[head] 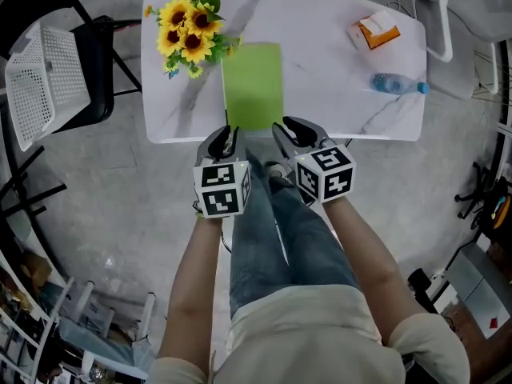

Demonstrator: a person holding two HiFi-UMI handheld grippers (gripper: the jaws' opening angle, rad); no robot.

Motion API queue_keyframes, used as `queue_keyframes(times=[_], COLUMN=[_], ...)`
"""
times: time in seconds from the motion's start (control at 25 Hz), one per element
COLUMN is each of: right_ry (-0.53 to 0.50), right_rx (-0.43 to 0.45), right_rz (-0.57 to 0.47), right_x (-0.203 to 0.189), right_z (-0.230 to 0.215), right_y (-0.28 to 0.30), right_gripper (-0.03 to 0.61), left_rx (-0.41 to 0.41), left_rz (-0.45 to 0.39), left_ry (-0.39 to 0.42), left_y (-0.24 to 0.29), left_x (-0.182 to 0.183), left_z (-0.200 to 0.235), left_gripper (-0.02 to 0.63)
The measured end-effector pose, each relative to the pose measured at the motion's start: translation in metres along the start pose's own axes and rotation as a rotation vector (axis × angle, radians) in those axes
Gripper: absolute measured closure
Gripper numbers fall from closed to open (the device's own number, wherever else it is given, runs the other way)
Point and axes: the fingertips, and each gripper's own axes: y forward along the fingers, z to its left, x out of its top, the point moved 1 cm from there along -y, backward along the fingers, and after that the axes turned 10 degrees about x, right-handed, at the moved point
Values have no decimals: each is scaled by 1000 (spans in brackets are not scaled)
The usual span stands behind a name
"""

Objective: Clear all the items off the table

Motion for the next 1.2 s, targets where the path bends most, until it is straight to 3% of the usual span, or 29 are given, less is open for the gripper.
queue_keyframes(times=[0.24, 0.4, 0.68, 1.2], right_ry=[34, 69, 139, 192], right_rx=[-22, -50, -57, -51], right_rz=[43, 51, 58, 32], right_x=[-12, -20, -38, -40], right_z=[-26, -46, -71, -101], right_y=[30, 45, 70, 105], right_gripper=[392, 359, 302, 216], left_rx=[-14, -90, -192, -230], left_rz=[40, 80, 157, 160], left_ry=[0, -21, 6, 7], left_y=[37, 57, 87, 134], left_x=[-13, -27, -53, -43], left_z=[11, 11, 1, 1], left_gripper=[473, 348, 205, 159])
